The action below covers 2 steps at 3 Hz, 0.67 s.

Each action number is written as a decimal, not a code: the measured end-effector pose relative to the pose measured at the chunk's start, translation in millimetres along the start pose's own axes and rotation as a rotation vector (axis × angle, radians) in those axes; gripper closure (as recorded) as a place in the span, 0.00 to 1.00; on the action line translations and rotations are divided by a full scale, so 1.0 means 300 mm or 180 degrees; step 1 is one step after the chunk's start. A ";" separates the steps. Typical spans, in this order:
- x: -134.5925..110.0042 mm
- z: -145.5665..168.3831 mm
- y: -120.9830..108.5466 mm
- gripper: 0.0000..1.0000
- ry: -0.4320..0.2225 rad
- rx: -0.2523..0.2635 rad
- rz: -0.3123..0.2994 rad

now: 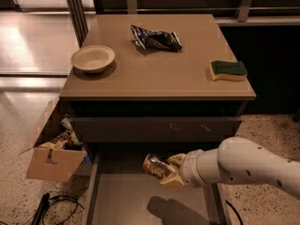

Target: Place orange can into middle drawer

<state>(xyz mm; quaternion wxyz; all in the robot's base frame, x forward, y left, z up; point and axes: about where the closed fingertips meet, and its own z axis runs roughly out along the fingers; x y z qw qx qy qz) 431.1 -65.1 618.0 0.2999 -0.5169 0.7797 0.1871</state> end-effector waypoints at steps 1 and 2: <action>0.001 0.003 0.000 1.00 0.0002 -0.0003 0.0005; 0.034 0.070 0.004 1.00 0.0054 -0.0058 0.0107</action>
Offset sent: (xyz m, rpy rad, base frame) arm 0.0047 0.0113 -0.0510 -0.0016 0.0891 -0.0355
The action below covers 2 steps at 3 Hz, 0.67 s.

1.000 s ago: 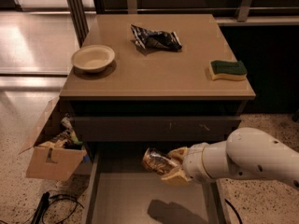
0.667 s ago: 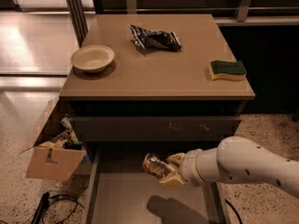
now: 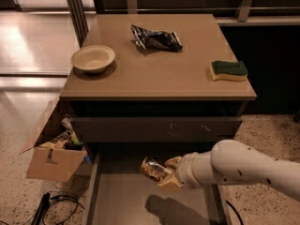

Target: Place orange can into middle drawer

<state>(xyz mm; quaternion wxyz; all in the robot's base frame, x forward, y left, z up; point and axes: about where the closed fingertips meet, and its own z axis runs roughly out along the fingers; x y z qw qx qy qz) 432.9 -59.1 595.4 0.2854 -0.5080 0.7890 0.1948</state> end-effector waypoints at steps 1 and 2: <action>0.121 0.143 -0.002 1.00 0.0178 -0.0065 0.0201; 0.240 0.290 -0.016 1.00 0.0316 -0.0054 0.0288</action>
Offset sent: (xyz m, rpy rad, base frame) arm 0.0098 -0.0026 -0.1812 -0.1038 0.1343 -0.0896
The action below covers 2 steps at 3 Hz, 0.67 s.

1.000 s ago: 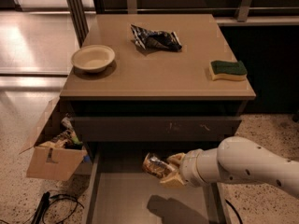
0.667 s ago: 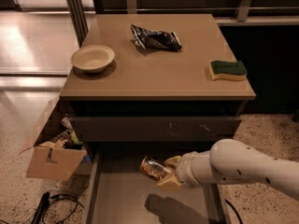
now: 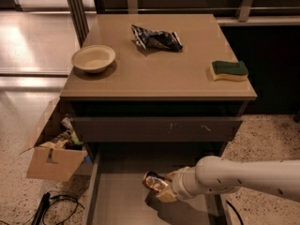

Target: Place orange can into middle drawer

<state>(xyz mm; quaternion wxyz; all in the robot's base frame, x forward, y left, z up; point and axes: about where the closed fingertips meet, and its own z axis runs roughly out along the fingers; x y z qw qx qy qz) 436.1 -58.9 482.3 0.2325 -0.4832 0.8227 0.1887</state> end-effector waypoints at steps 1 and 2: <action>0.066 0.104 -0.027 1.00 0.0000 0.0034 0.0036; 0.131 0.191 -0.050 1.00 -0.0066 0.0091 0.0088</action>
Offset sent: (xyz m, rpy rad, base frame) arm 0.0127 -0.0087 -0.0941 0.0195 -0.0289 -0.0630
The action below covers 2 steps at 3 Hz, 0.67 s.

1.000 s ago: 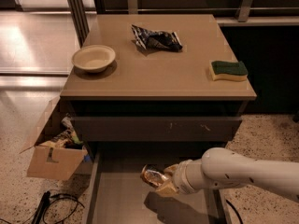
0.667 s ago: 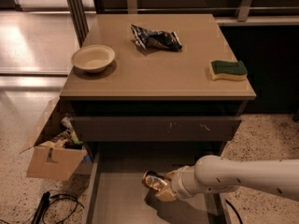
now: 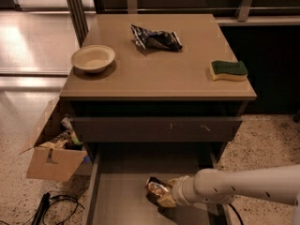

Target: Place orange can into middle drawer

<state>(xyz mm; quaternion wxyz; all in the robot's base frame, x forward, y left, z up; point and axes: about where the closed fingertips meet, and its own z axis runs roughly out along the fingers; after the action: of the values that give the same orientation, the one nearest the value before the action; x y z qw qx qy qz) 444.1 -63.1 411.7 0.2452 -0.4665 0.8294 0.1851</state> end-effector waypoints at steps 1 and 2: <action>0.043 0.049 -0.004 1.00 -0.0040 0.0028 0.0043; 0.068 0.085 -0.003 1.00 -0.0072 0.0054 0.0063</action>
Offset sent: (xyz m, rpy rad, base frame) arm -0.0021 -0.0022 -0.0472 0.0230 -0.0250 -0.0447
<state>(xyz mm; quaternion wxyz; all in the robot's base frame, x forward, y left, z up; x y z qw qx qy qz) 441.9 -63.9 379.2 0.2567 -0.4541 0.8327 0.1858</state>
